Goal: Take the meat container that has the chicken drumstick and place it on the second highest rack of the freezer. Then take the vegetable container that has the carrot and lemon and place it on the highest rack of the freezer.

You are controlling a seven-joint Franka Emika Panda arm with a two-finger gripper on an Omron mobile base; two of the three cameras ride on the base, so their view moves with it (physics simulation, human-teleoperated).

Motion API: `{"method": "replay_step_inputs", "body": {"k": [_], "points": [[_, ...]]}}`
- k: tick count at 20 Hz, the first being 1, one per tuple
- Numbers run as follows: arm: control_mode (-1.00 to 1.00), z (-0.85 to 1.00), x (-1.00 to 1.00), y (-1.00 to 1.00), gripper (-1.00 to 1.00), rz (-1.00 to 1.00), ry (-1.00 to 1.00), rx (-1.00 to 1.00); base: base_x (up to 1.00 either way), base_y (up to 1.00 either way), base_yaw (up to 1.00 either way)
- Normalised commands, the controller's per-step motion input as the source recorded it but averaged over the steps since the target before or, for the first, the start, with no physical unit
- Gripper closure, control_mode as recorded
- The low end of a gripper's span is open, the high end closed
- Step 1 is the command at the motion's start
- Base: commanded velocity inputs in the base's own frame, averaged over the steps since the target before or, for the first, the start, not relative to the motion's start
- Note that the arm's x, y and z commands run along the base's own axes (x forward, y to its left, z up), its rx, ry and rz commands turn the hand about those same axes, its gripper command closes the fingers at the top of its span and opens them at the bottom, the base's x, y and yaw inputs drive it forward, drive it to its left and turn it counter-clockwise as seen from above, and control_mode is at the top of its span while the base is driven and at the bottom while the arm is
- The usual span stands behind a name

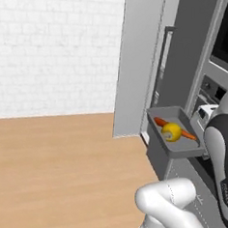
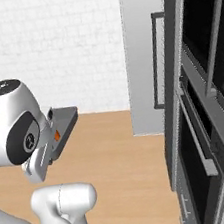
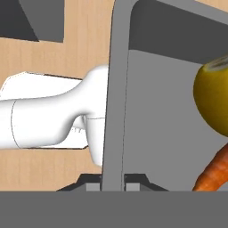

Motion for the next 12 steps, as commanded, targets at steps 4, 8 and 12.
{"method": "replay_step_inputs", "body": {"k": [4,8,12], "points": [[1.0,0.0,0.0,0.0,1.0,0.0,0.0,0.0,1.0,0.0,0.0],[1.0,0.0,0.0,0.0,1.0,0.0,0.0,0.0,1.0,0.0,0.0],[1.0,0.0,0.0,0.0,1.0,0.0,0.0,0.0,1.0,0.0,0.0]]}}
